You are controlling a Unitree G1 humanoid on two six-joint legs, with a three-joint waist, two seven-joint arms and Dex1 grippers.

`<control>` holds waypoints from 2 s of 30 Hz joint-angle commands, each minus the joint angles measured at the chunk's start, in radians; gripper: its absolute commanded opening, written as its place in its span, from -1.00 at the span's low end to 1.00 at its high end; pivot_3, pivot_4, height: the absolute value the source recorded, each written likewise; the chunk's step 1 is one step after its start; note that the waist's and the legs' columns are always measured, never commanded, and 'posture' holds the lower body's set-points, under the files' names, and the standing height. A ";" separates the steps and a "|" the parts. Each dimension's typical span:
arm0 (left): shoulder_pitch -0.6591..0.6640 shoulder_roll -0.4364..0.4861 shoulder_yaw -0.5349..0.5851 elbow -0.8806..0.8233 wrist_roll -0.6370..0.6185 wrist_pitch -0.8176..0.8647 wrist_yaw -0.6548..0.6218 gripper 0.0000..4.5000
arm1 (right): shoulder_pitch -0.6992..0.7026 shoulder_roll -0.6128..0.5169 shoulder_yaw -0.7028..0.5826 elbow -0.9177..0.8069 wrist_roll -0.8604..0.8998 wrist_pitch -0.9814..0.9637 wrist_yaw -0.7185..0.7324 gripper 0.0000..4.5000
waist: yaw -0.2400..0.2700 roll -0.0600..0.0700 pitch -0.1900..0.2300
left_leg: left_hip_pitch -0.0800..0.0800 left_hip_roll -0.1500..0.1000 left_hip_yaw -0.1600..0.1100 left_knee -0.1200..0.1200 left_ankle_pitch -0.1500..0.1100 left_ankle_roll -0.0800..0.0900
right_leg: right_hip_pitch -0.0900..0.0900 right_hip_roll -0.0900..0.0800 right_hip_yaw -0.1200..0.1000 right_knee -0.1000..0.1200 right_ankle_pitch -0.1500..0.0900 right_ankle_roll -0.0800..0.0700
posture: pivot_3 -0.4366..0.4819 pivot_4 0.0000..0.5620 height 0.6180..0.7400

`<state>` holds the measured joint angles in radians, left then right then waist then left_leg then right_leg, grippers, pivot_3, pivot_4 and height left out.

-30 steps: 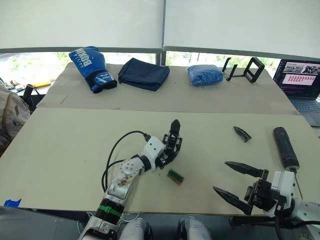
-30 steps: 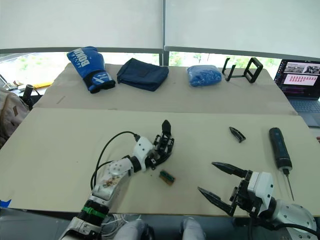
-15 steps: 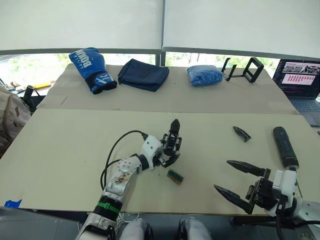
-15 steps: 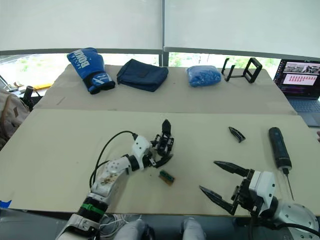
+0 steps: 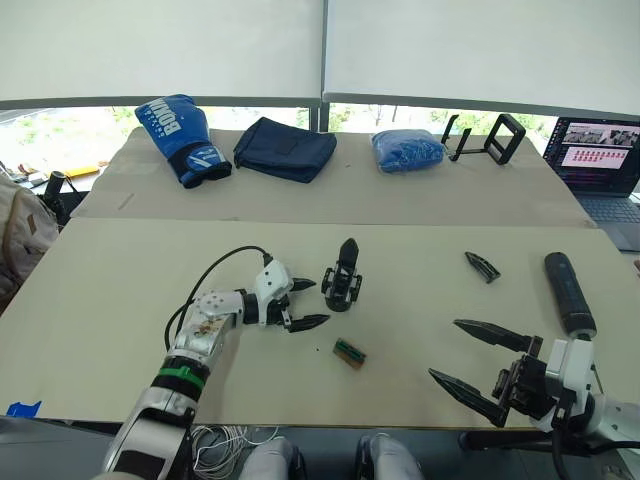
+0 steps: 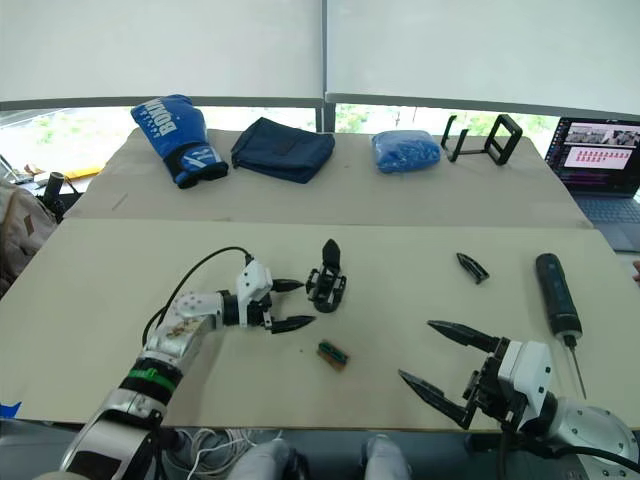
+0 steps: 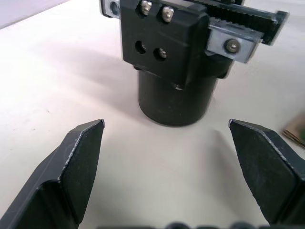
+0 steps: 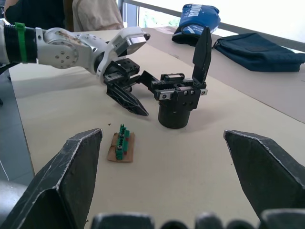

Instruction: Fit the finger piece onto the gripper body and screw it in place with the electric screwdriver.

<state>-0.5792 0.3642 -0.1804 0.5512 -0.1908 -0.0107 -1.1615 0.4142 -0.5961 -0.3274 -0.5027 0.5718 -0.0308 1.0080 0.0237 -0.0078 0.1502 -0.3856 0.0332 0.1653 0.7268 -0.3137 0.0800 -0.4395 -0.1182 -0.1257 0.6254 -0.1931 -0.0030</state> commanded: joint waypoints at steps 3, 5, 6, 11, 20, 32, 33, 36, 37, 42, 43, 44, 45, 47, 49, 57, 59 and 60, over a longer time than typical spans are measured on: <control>-0.162 -0.041 0.011 0.258 0.019 -0.133 -0.099 0.96 | -0.002 -0.007 -0.014 -0.037 0.013 -0.010 -0.007 1.00 | 0.000 0.000 0.000 | 0.000 0.000 0.000 0.000 0.000 0.000 | 0.000 0.001 0.000 0.000 0.000 0.000 | -0.05 -0.47 1.00; -0.188 -0.064 0.010 0.315 0.028 -0.191 -0.124 0.96 | 0.006 -0.009 -0.023 -0.046 0.013 -0.009 -0.012 1.00 | -0.001 0.000 0.000 | 0.000 0.000 0.000 0.000 0.000 0.000 | 0.000 0.001 0.001 0.000 0.000 0.000 | -0.05 -0.47 1.00; -0.199 -0.077 0.011 0.339 0.032 -0.217 -0.134 0.96 | 0.013 -0.009 -0.028 -0.050 0.013 -0.009 -0.015 1.00 | -0.002 0.000 0.000 | 0.000 -0.001 0.000 0.000 0.000 0.000 | 0.000 0.001 0.001 -0.001 0.000 0.000 | -0.05 -0.47 1.00; -0.238 -0.120 0.020 0.441 0.049 -0.285 -0.167 0.96 | 0.056 -0.002 -0.045 -0.082 0.011 -0.011 -0.033 1.00 | -0.004 -0.001 0.000 | -0.001 -0.001 0.000 0.001 0.000 0.000 | 0.000 0.002 0.001 -0.001 0.000 0.000 | -0.05 -0.47 1.00; -0.274 -0.152 0.032 0.526 0.079 -0.342 -0.187 0.86 | 0.075 -0.006 -0.046 -0.095 0.010 -0.012 -0.051 1.00 | -0.004 -0.001 0.001 | -0.001 -0.001 0.000 0.001 -0.002 0.003 | 0.000 0.001 0.000 -0.001 0.000 0.001 | -0.05 -0.47 1.00; -0.173 -0.162 0.050 0.369 0.079 -0.325 -0.078 0.02 | 0.045 -0.009 -0.030 -0.073 0.013 -0.003 -0.053 1.00 | -0.008 -0.001 0.001 | -0.001 -0.001 0.000 0.001 -0.002 0.004 | 0.000 0.000 0.001 -0.001 0.001 0.002 | -0.05 -0.47 1.00; -0.160 -0.160 0.046 0.342 0.080 -0.312 -0.073 0.02 | 0.039 -0.009 -0.028 -0.072 0.014 -0.001 -0.054 1.00 | -0.009 -0.001 0.001 | -0.001 -0.001 0.000 0.001 -0.002 0.004 | 0.000 -0.001 0.001 -0.001 0.001 0.002 | -0.05 -0.47 1.00; -0.125 -0.153 0.044 0.260 0.082 -0.251 -0.031 0.02 | 0.023 -0.008 -0.018 -0.064 0.010 0.000 -0.053 1.00 | -0.009 -0.001 0.000 | -0.001 -0.001 0.000 0.001 -0.002 0.004 | 0.000 -0.001 0.001 -0.001 0.001 0.002 | -0.05 -0.47 1.00; -0.111 -0.151 0.048 0.222 0.083 -0.217 -0.002 0.02 | 0.019 -0.005 -0.013 -0.059 0.007 -0.002 -0.050 1.00 | -0.009 -0.001 0.000 | -0.001 -0.001 0.000 0.001 -0.002 0.004 | 0.000 -0.001 0.001 -0.001 0.000 0.002 | -0.05 -0.47 1.00; -0.033 -0.147 0.032 0.028 0.073 -0.082 0.051 0.02 | -0.009 0.008 0.017 -0.041 -0.009 -0.027 -0.047 1.00 | -0.011 -0.001 0.000 | -0.001 -0.001 0.000 0.001 -0.002 0.004 | 0.000 0.000 0.001 -0.001 0.000 0.002 | -0.05 -0.47 1.00; -0.018 -0.146 0.030 0.001 0.067 -0.059 0.049 0.02 | -0.016 0.010 0.020 -0.040 -0.009 -0.028 -0.051 1.00 | -0.011 -0.001 0.000 | -0.001 -0.001 0.000 0.001 -0.002 0.004 | 0.000 0.000 0.001 -0.001 0.000 0.002 | -0.05 -0.47 1.00; -0.003 -0.142 0.026 -0.024 0.062 -0.043 0.045 0.02 | -0.022 0.011 0.021 -0.040 -0.010 -0.029 -0.052 1.00 | -0.011 -0.001 0.000 | -0.001 -0.001 0.000 0.001 -0.002 0.004 | 0.000 0.000 0.001 -0.001 0.000 0.002 | -0.05 -0.47 1.00; 0.010 -0.136 0.022 -0.040 0.062 -0.034 0.041 0.02 | -0.025 0.012 0.022 -0.039 -0.011 -0.028 -0.053 1.00 | -0.011 -0.001 0.000 | -0.001 -0.001 0.000 0.001 -0.002 0.003 | 0.000 0.000 0.001 -0.001 0.000 0.002 | -0.05 -0.47 1.00; 0.024 -0.124 0.018 -0.047 0.066 -0.033 0.039 0.02 | -0.027 0.012 0.022 -0.036 -0.014 -0.029 -0.051 1.00 | -0.011 -0.001 0.000 | -0.001 -0.001 0.000 0.001 -0.002 0.003 | 0.000 0.000 0.001 -0.001 0.000 0.002 | -0.05 -0.47 1.00; 0.021 -0.116 0.022 -0.030 0.072 -0.042 0.051 0.02 | -0.027 0.011 0.023 -0.035 -0.016 -0.028 -0.052 1.00 | -0.011 -0.001 0.000 | -0.001 -0.001 0.000 0.001 -0.002 0.003 | 0.000 0.000 0.001 -0.001 0.000 0.002 | -0.05 -0.47 1.00; -0.005 -0.107 0.005 0.071 0.102 -0.144 0.059 0.02 | -0.014 0.006 0.010 -0.041 -0.015 -0.024 -0.051 1.00 | -0.011 0.000 0.000 | 0.001 -0.001 0.000 0.001 -0.001 0.002 | 0.001 -0.001 0.001 0.000 0.000 0.002 | -0.05 -0.47 1.00; -0.007 -0.111 0.005 0.082 0.097 -0.145 0.064 0.02 | -0.011 0.004 0.006 -0.042 -0.013 -0.023 -0.051 1.00 | -0.011 0.000 0.000 | 0.001 -0.001 0.000 0.001 -0.001 0.002 | 0.001 -0.001 0.001 0.000 0.000 0.002 | -0.05 -0.47 1.00; -0.006 -0.111 0.004 0.084 0.095 -0.144 0.062 0.02 | -0.009 0.003 0.005 -0.043 -0.012 -0.022 -0.051 1.00 | -0.011 0.000 0.000 | 0.001 -0.001 0.000 0.001 -0.001 0.002 | 0.001 -0.002 0.001 0.000 0.001 0.002 | -0.05 -0.47 1.00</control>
<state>-0.5831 0.2458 -0.1738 0.6101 -0.1078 -0.1527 -1.1107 0.4042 -0.5861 -0.2924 -0.5272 0.5527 -0.0319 0.9575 0.0127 -0.0081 0.1503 -0.3843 0.0325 0.1654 0.7280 -0.3150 0.0823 -0.4383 -0.1199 -0.1245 0.6254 -0.1925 -0.0013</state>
